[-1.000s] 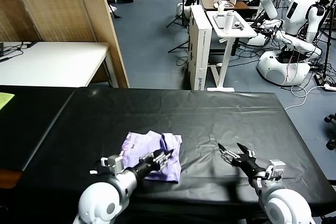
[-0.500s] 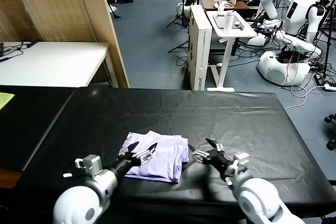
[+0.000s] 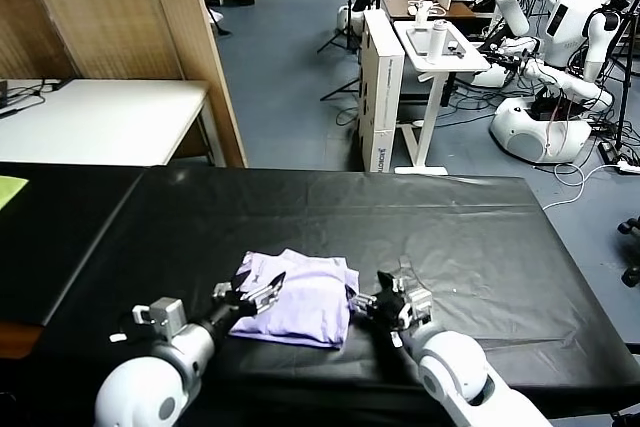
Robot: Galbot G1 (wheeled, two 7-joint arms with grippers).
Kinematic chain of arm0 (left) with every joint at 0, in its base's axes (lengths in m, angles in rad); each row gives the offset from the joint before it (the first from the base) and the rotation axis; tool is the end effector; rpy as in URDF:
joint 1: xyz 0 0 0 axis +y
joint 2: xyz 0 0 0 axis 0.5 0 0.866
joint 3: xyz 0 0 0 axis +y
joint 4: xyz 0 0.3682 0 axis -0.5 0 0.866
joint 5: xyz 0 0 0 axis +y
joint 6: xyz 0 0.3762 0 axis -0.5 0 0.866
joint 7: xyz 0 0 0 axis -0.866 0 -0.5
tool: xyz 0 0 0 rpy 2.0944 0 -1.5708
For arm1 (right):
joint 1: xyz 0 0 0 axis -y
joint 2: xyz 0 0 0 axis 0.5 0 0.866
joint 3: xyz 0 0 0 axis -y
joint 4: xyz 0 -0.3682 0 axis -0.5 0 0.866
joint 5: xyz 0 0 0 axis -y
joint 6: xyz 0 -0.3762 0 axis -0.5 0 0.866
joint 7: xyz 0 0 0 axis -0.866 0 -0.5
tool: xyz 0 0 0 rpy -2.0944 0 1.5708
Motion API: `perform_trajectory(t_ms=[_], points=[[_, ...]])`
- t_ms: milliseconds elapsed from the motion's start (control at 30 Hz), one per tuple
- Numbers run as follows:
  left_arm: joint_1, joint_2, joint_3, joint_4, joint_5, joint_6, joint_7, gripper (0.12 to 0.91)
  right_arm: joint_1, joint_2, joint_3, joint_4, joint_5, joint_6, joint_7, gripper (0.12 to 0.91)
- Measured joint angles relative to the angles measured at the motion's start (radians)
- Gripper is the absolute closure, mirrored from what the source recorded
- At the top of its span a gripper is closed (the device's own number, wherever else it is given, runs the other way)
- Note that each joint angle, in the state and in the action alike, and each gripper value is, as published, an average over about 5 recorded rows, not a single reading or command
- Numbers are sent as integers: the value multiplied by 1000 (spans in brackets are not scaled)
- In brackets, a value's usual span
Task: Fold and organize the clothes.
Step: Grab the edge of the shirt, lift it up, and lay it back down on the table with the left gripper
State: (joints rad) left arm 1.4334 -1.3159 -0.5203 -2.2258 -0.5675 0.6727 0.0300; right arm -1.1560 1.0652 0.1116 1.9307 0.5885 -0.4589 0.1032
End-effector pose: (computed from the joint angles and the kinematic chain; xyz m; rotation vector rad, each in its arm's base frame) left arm 0.2256 0.0341 -0.2372 -0.4547 -2.6419 0.3633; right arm 0.2909 0.0092 -0.3079 0.6164 -2.6111 -0.0491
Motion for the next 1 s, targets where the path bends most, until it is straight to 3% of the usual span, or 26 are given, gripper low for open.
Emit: perform_trajectory(t_ms=[200,433,667,1000], points=[[1,-10,-36,62,-1,-99,77,123,-36,-21,61,69,97,96,-32,118],[10,-44,-100,171,-88,-200,129,123,-94,-49,156,146,161,118,-36,118],[13,-75,-148,261,-143,-259,138,123,-153,-71,262,221,214,134,-41,118],[17,-108,-158,314,-155,-270,138,123,-223,-70,347,280,214,135,-42,118]])
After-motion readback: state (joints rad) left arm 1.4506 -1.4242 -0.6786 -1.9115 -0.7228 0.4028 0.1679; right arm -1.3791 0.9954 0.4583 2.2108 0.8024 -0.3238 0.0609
